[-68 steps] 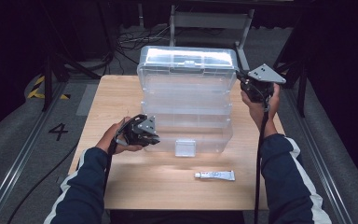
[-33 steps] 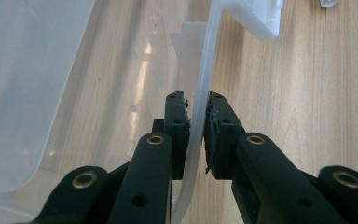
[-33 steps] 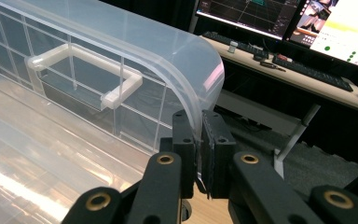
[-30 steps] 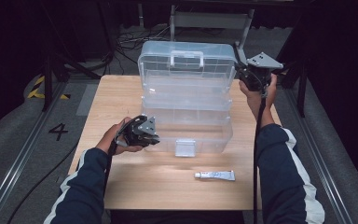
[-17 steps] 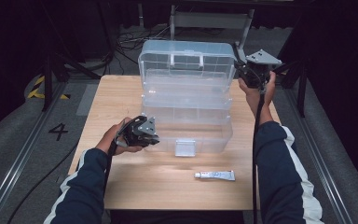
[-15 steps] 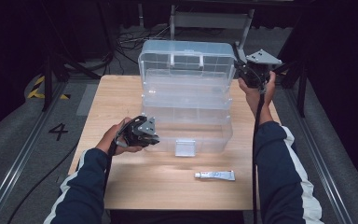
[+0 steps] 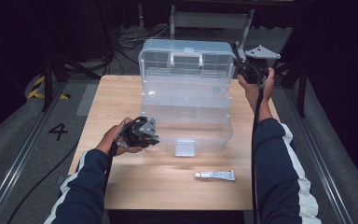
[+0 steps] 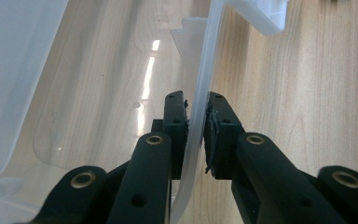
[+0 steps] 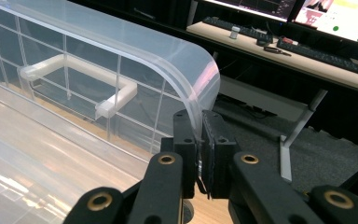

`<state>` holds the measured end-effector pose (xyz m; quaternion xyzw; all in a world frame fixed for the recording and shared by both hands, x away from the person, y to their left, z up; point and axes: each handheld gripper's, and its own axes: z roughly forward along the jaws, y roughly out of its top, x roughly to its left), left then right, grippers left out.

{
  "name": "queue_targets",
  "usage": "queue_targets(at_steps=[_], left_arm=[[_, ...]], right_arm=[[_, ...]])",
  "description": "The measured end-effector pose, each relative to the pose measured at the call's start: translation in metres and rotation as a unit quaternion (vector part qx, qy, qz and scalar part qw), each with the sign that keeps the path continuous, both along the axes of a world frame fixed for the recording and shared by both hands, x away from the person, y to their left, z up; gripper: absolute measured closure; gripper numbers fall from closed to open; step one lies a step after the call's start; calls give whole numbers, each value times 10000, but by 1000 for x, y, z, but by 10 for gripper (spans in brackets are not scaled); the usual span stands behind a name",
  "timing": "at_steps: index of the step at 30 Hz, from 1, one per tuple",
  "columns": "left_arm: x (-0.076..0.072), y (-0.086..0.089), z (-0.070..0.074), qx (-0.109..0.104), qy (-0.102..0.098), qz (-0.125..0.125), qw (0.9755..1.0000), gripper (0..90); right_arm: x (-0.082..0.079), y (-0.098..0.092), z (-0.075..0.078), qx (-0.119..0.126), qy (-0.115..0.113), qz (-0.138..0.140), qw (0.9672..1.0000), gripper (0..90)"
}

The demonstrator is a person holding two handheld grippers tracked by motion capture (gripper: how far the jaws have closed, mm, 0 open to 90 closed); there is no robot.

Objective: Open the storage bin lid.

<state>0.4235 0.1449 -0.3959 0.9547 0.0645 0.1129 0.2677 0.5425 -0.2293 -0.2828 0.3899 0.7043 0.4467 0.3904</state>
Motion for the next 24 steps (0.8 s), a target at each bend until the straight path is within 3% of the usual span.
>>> queue_targets(at_steps=[24], left_arm=[[1,0,0,-4,11,-42,10000,810]], right_arm=[[24,0,-1,112,191,-13,9998,850]])
